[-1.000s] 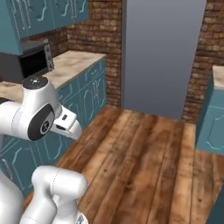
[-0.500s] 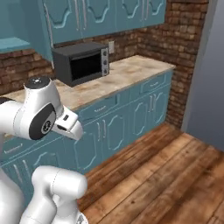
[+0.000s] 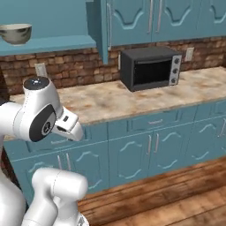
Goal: Pick up the bowls from the cabinet and place each bowl in front of a stool on the dining counter.
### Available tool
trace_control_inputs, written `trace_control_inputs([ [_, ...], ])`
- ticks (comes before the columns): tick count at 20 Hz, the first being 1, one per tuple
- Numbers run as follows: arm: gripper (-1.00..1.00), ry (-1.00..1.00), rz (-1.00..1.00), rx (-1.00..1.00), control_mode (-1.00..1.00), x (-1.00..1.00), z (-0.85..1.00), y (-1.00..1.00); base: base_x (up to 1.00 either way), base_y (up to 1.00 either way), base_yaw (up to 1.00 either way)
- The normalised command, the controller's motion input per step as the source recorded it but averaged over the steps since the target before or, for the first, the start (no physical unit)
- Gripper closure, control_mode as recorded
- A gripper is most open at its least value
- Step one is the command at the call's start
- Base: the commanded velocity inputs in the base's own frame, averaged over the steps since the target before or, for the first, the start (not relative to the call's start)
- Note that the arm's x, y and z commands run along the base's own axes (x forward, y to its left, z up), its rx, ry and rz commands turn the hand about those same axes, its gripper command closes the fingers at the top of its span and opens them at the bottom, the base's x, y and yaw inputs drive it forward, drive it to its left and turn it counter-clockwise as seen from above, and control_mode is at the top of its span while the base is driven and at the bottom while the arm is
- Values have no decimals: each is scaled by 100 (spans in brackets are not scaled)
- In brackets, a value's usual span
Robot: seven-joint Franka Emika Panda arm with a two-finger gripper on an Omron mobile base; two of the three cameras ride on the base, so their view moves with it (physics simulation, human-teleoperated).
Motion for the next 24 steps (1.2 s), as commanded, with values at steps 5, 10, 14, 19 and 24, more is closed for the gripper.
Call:
trace_control_inputs([
  [5,-100,0,0,0,100,0,0,0,31,8,61],
  [10,-100,0,0,0,100,0,0,0,53,0,40],
  [14,-100,0,0,0,100,0,0,0,58,-5,44],
  [19,-100,0,0,0,100,0,0,0,21,-32,41],
  [24,-100,0,0,0,100,0,0,0,30,-56,29],
])
